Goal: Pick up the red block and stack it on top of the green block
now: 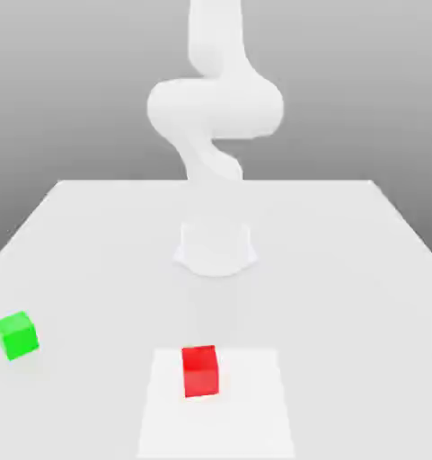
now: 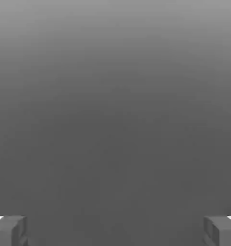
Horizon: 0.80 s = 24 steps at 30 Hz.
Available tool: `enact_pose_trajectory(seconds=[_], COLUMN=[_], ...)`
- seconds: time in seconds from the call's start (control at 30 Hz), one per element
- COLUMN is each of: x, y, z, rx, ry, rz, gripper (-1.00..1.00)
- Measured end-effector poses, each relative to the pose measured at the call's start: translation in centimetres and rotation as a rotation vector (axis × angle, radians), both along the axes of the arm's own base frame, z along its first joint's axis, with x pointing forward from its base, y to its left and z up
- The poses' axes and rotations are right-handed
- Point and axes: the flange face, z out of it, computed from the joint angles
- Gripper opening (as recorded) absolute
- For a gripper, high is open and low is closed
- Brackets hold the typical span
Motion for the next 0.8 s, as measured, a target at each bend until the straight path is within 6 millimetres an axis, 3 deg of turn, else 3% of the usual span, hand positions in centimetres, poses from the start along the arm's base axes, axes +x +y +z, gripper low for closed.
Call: enact_pose_trajectory(seconds=[0.2, 0.37, 0.57, 0.8], x=[5.2, 7.1, 6.5, 2.8], y=[0.1, -1.3, -3.0, -3.7], z=[-11.3, -20.9, -31.8, -42.0], rx=[0.077, 0.157, 0.271, 0.431], ry=[0.151, 0.264, 0.390, 0.520], rz=[-0.268, -0.490, -0.759, -1.072], gripper=[0.00, 0.00, 0.00, 0.00])
